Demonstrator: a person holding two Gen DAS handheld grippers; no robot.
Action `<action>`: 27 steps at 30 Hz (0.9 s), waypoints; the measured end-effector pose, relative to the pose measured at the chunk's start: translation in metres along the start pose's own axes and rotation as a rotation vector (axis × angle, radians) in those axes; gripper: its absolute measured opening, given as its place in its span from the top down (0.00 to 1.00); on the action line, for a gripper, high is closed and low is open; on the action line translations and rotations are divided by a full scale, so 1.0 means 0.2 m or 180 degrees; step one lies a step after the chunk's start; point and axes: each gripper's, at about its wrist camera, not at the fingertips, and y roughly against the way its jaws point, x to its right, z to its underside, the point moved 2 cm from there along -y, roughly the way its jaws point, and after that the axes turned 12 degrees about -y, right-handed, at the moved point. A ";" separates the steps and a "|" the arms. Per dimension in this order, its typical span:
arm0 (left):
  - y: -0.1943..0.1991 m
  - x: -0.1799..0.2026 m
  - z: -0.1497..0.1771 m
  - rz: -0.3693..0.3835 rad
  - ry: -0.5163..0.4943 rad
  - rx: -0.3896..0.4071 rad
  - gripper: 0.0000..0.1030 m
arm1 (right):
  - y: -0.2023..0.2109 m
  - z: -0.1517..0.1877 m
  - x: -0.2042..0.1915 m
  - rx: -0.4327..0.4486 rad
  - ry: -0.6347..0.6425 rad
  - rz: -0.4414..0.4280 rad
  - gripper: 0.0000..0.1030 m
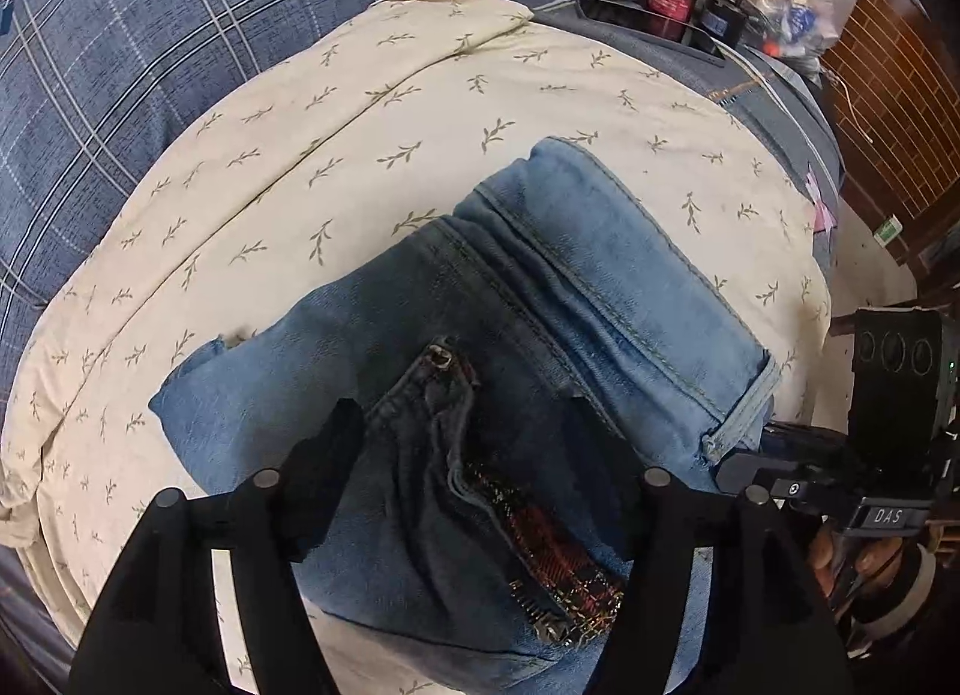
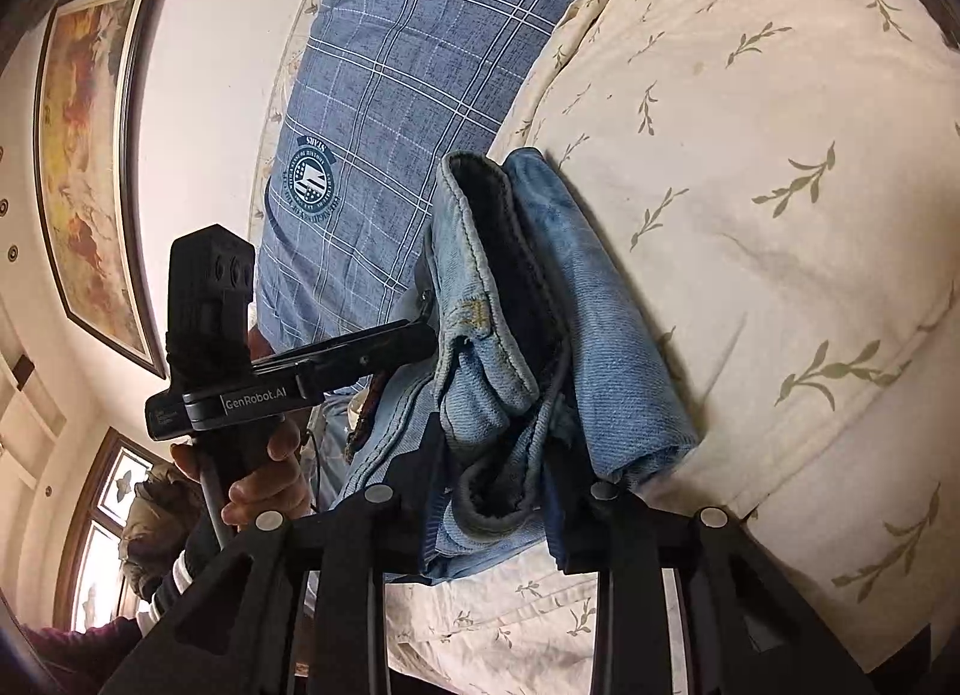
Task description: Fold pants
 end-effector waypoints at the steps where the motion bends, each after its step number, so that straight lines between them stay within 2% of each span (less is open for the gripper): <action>1: 0.00 0.00 0.00 -0.0018 0.0005 0.0002 0.34 | 0.00 0.00 0.00 0.0002 0.0000 0.0000 0.73; 10: 0.04 0.01 0.02 -0.0284 -0.0046 0.0047 0.30 | 0.00 0.00 0.00 -0.0004 -0.0016 -0.0010 0.72; 16: 0.05 0.00 0.02 -0.0462 -0.0070 0.0011 0.29 | 0.00 0.00 0.00 -0.0043 -0.0085 -0.0074 0.66; 19: 0.06 -0.01 0.02 -0.0571 -0.0119 -0.0017 0.28 | 0.02 0.00 -0.01 -0.0059 -0.0190 -0.0168 0.50; 21: 0.08 -0.02 0.00 -0.0652 -0.0215 -0.0031 0.28 | 0.06 0.02 -0.04 -0.0030 -0.0224 -0.0245 0.33; 24: 0.14 -0.09 -0.05 -0.0679 -0.0169 0.0060 0.28 | 0.09 0.03 -0.08 0.0012 -0.0186 -0.0289 0.25; 25: 0.16 -0.14 -0.08 -0.0589 -0.0068 0.0081 0.28 | 0.10 0.03 -0.09 0.0014 -0.0178 -0.0291 0.25; 27: 0.16 -0.24 -0.14 -0.0363 0.0146 0.0109 0.18 | 0.09 0.04 -0.09 0.0017 -0.0169 -0.0273 0.25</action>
